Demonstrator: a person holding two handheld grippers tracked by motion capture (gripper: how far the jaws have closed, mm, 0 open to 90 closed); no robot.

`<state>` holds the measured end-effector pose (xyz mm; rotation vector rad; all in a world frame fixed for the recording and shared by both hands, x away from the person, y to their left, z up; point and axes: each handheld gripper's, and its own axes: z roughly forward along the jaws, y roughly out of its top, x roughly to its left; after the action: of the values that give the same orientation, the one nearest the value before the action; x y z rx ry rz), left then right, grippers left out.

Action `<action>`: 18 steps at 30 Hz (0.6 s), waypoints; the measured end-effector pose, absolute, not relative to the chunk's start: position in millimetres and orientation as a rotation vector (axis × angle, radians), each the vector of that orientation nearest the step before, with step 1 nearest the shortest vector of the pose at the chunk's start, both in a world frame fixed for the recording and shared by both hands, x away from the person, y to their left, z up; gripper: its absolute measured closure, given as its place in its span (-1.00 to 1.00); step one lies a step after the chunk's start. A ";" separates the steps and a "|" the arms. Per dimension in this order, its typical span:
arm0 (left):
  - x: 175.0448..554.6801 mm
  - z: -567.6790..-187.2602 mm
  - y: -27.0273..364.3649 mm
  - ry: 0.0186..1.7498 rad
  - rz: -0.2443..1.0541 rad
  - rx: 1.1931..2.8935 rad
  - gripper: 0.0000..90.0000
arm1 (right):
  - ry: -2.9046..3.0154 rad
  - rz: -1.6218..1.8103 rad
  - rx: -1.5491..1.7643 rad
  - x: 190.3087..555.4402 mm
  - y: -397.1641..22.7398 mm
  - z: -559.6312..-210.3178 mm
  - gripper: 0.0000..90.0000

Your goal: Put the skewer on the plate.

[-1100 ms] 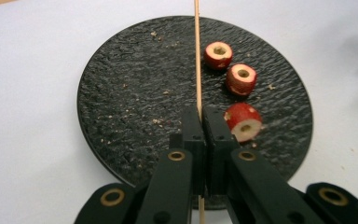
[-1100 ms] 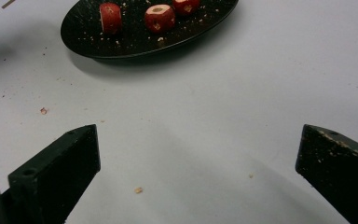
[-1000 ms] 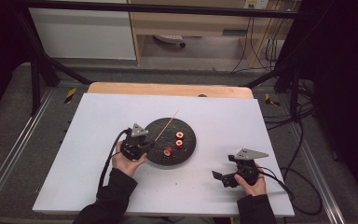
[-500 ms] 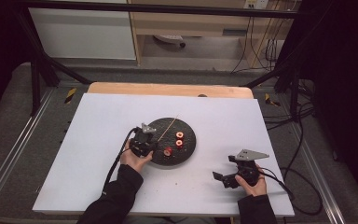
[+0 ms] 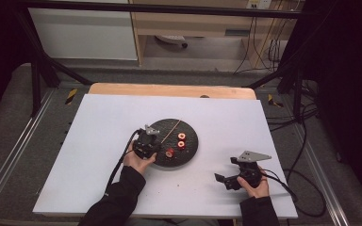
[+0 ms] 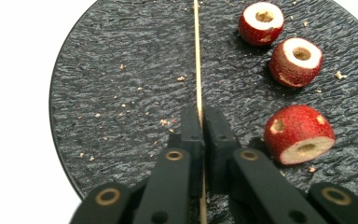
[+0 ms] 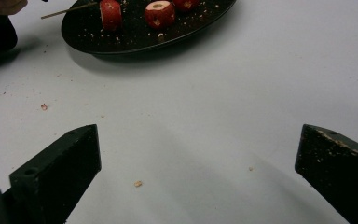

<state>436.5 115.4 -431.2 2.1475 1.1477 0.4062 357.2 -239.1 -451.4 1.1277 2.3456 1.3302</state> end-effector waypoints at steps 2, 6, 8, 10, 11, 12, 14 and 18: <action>434.3 -428.6 118.0 1.133 0.410 2.147 0.71 | 2.340 1.339 1.131 357.2 -239.1 -451.1 -0.98; 426.3 -421.5 129.2 1.064 0.393 2.132 0.35 | 2.341 1.338 1.129 357.2 -239.6 -450.6 -0.98; 422.3 -419.5 135.4 1.029 0.379 2.137 0.20 | 2.338 1.336 1.130 357.1 -239.6 -450.7 -0.98; 417.9 -418.2 142.9 0.986 0.350 2.139 0.10 | 2.335 1.336 1.131 356.9 -239.9 -450.3 -0.98; 416.0 -417.8 146.6 0.971 0.333 2.139 0.04 | 2.335 1.338 1.135 356.6 -240.1 -449.8 -0.98; 414.3 -417.2 150.8 0.956 0.323 2.141 -0.02 | 2.332 1.342 1.137 356.5 -240.3 -449.4 -0.98; 410.5 -416.2 159.5 0.931 0.328 2.145 -0.13 | 2.331 1.344 1.130 356.7 -240.8 -449.2 -0.98; 403.2 -415.3 178.4 0.920 0.323 2.132 -0.37 | 2.329 1.340 1.143 356.8 -240.2 -449.6 -0.98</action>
<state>403.2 178.4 -415.3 2.1321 0.9198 0.3232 356.8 -240.2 -449.6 1.1434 2.3289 1.3400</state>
